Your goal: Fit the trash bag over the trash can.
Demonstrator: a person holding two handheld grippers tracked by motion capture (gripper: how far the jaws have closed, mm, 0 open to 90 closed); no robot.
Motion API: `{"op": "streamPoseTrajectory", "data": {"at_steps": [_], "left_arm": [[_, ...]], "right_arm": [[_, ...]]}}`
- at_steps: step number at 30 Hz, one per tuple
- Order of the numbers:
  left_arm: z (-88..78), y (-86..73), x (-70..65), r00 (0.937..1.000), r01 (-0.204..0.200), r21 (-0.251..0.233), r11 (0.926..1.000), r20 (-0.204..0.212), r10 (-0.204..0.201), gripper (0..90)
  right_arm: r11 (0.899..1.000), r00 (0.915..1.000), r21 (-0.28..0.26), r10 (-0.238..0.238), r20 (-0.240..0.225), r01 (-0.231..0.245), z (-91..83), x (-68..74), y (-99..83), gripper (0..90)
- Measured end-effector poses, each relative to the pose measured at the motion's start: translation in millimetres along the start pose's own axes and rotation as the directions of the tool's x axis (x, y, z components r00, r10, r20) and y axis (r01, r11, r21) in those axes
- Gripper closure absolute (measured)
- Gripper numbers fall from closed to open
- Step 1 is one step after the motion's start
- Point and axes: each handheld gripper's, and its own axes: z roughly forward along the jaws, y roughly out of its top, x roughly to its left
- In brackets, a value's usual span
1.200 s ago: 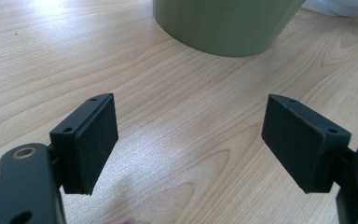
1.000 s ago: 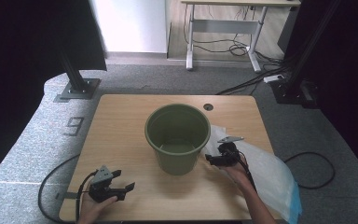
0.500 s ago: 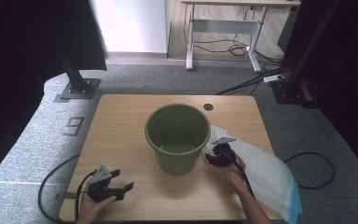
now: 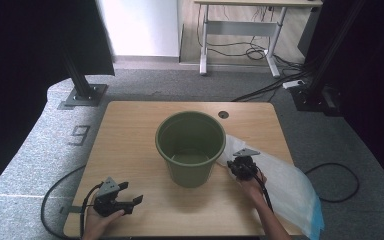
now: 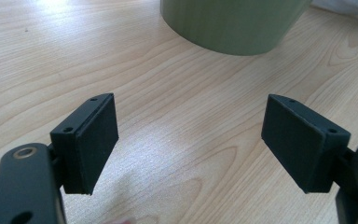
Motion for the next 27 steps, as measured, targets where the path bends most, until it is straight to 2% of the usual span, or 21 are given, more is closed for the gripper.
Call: {"op": "streamPoseTrajectory", "data": {"at_steps": [4,10,14,15,16,18,27], "left_arm": [[-0.1,0.0,0.1,1.0,0.002,-0.002,1.0,0.0,-0.002,18.5],[0.6,0.4,-0.5,1.0,0.002,0.0,1.0,-0.001,-0.002,18.5],[1.0,0.4,-1.1,1.0,0.001,0.0,1.0,-0.001,-0.001,18.5],[1.0,0.4,-1.1,1.0,0.0,0.0,1.0,-0.001,0.0,18.5],[0.9,0.4,-1.1,1.0,0.001,0.0,1.0,-0.001,-0.001,18.5],[0.7,0.4,-0.8,1.0,0.002,-0.001,1.0,0.0,-0.002,18.5],[0.2,0.4,-0.3,1.0,0.003,-0.003,1.0,-0.001,-0.003,18.5]], "right_arm": [[0.997,0.9995,-0.076,0.028,0.01,-0.028,-16.0,-6.8,3.0,88.6],[0.98,0.9983,-0.19,0.057,0.01,-0.054,-44.2,-16.1,16.4,88.7],[0.964,0.998,-0.26,0.063,-0.001,-0.061,-65.1,-17.7,29.3,88.7],[0.957,0.998,-0.284,0.063,-0.008,-0.062,-73.7,-17.5,34.2,88.7],[0.957,0.998,-0.284,0.063,-0.008,-0.062,-73.7,-17.5,34.2,88.7],[0.949,0.998,-0.309,0.063,-0.01,-0.063,-82.9,-17.4,39.5,88.7],[0.899,0.9968,-0.431,0.078,-0.016,-0.078,-130.3,-24.0,70.0,88.8]]}}
